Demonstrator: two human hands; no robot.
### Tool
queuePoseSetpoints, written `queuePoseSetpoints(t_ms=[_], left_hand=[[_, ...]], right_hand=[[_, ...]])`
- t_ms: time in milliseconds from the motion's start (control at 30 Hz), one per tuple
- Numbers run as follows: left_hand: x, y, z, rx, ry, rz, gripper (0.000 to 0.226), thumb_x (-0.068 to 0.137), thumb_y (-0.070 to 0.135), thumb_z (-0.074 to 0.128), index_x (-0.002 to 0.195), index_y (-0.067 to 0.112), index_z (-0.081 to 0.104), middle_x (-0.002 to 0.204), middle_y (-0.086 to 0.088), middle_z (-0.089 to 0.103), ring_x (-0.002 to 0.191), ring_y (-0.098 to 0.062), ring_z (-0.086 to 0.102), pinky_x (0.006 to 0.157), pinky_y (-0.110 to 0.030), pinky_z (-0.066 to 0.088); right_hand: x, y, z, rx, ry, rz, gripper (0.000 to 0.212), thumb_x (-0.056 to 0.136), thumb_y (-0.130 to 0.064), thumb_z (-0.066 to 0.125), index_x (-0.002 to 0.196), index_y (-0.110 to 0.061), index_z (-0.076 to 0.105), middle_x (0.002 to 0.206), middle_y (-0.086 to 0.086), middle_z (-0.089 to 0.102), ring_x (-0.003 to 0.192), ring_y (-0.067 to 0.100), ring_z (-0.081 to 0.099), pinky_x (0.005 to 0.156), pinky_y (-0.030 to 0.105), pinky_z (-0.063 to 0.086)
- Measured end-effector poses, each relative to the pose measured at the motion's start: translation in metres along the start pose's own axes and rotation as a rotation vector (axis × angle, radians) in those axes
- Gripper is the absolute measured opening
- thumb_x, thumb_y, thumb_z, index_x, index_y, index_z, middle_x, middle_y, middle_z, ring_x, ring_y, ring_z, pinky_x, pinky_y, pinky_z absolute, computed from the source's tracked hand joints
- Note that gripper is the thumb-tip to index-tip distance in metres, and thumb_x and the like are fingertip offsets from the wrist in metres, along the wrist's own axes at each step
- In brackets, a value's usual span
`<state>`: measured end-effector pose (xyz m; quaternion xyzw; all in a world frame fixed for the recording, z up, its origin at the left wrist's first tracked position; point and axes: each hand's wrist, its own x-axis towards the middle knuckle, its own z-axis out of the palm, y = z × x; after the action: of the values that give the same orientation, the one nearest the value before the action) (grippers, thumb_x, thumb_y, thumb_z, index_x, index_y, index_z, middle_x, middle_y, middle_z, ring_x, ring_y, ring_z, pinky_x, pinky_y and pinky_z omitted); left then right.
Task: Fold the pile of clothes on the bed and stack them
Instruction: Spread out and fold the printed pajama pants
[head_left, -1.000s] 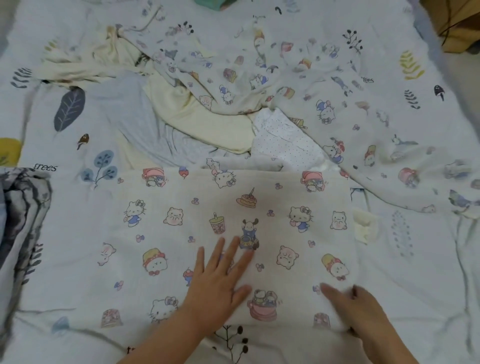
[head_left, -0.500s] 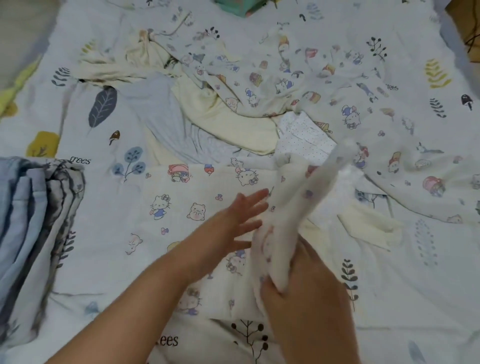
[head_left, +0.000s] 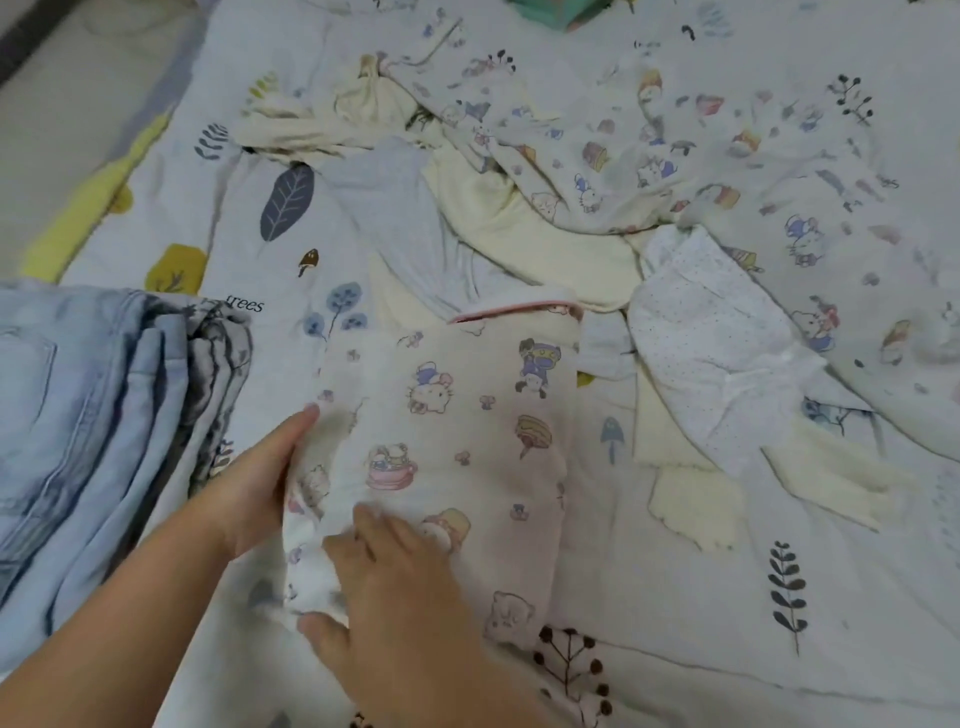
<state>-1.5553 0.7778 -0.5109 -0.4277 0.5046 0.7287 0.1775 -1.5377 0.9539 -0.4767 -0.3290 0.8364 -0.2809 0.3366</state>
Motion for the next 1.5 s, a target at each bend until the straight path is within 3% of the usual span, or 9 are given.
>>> queuePoseSetpoints(t_ms=[133, 300, 467, 700, 833, 1033, 1200, 1367, 1500], left_hand=[[0.016, -0.002, 0.012, 0.445, 0.356, 0.088, 0.055, 0.067, 0.05, 0.074, 0.101, 0.009, 0.059, 0.088, -0.008, 0.069, 0.06, -0.014, 0.069, 0.057, -0.029, 0.053], [0.025, -0.01, 0.043, 0.852, 0.282, 0.277, 0.043, 0.065, 0.024, 0.083, 0.077, 0.01, 0.044, 0.072, -0.002, 0.05, 0.064, -0.016, 0.046, 0.053, -0.024, 0.033], [0.022, 0.012, 0.024, 0.26, -0.217, 0.32, 0.037, 0.064, 0.003, 0.079, 0.096, 0.017, 0.069, 0.092, -0.008, 0.074, 0.077, -0.023, 0.069, 0.057, -0.026, 0.053], [0.046, 0.004, 0.002, 0.524, 0.186, 0.034, 0.035, 0.077, 0.035, 0.071, 0.096, 0.01, 0.056, 0.076, -0.012, 0.066, 0.05, -0.024, 0.06, 0.047, -0.027, 0.045], [0.063, 0.026, 0.028, 0.297, 0.116, 0.298, 0.043, 0.072, 0.031, 0.078, 0.109, 0.018, 0.061, 0.1, -0.002, 0.072, 0.083, -0.015, 0.071, 0.064, -0.023, 0.054], [0.067, 0.038, 0.026, 0.231, -0.189, 0.113, 0.038, 0.072, 0.008, 0.072, 0.109, 0.009, 0.061, 0.109, -0.019, 0.068, 0.089, -0.031, 0.069, 0.072, -0.037, 0.057], [0.06, -0.005, 0.032, 0.943, 0.694, 0.567, 0.073, 0.081, 0.037, 0.062, 0.14, 0.011, 0.028, 0.138, -0.019, 0.041, 0.125, -0.036, 0.04, 0.099, -0.047, 0.035], [0.066, -0.058, 0.035, 1.472, 0.358, 0.503, 0.07, 0.074, 0.07, -0.007, 0.133, 0.042, -0.034, 0.156, 0.002, -0.021, 0.144, -0.026, -0.015, 0.113, -0.056, 0.0], [0.076, -0.058, 0.032, 1.469, 0.347, 0.491, 0.067, 0.081, 0.072, -0.003, 0.129, 0.04, -0.037, 0.153, 0.002, -0.028, 0.143, -0.026, -0.018, 0.113, -0.055, 0.0]], right_hand=[[-0.006, 0.03, 0.005, -0.14, 0.421, 0.213, 0.046, 0.074, -0.027, 0.069, 0.119, -0.017, 0.063, 0.135, 0.012, 0.053, 0.126, 0.033, 0.048, 0.1, 0.045, 0.043], [-0.008, 0.063, 0.009, -0.152, 0.259, 0.438, 0.062, 0.096, -0.046, 0.029, 0.148, -0.037, -0.003, 0.153, -0.005, -0.028, 0.141, 0.023, -0.026, 0.116, 0.04, -0.005], [-0.014, 0.064, 0.013, -0.063, 0.428, 0.331, 0.072, 0.089, -0.054, 0.043, 0.141, -0.045, -0.007, 0.145, -0.017, -0.026, 0.136, 0.002, -0.017, 0.112, 0.03, 0.006], [-0.002, 0.076, 0.011, -0.162, 0.329, 0.419, 0.067, 0.088, -0.063, 0.032, 0.146, -0.04, 0.01, 0.146, -0.015, -0.032, 0.137, 0.007, -0.027, 0.115, 0.038, 0.0], [0.005, 0.078, 0.012, -0.254, 0.196, 0.406, 0.072, 0.086, -0.062, 0.031, 0.145, -0.042, -0.004, 0.135, -0.014, -0.047, 0.123, 0.008, -0.046, 0.114, 0.045, -0.006], [0.003, 0.081, 0.013, -0.306, 0.112, 0.367, 0.073, 0.085, -0.068, 0.024, 0.143, -0.044, -0.014, 0.134, -0.016, -0.048, 0.122, 0.011, -0.048, 0.113, 0.044, -0.007], [0.012, 0.093, 0.001, -0.173, 0.376, 0.443, 0.069, 0.082, -0.062, 0.011, 0.145, -0.04, -0.007, 0.14, -0.02, -0.032, 0.125, -0.003, -0.04, 0.111, 0.031, -0.011], [0.035, 0.109, 0.017, -0.245, 0.337, 0.501, 0.064, 0.093, -0.057, 0.014, 0.13, -0.039, -0.034, 0.138, -0.01, -0.046, 0.125, 0.009, -0.046, 0.112, 0.043, -0.016], [0.041, 0.117, 0.022, -0.23, 0.355, 0.489, 0.064, 0.094, -0.054, 0.018, 0.132, -0.038, -0.03, 0.138, -0.007, -0.045, 0.129, 0.012, -0.039, 0.115, 0.042, -0.007]])
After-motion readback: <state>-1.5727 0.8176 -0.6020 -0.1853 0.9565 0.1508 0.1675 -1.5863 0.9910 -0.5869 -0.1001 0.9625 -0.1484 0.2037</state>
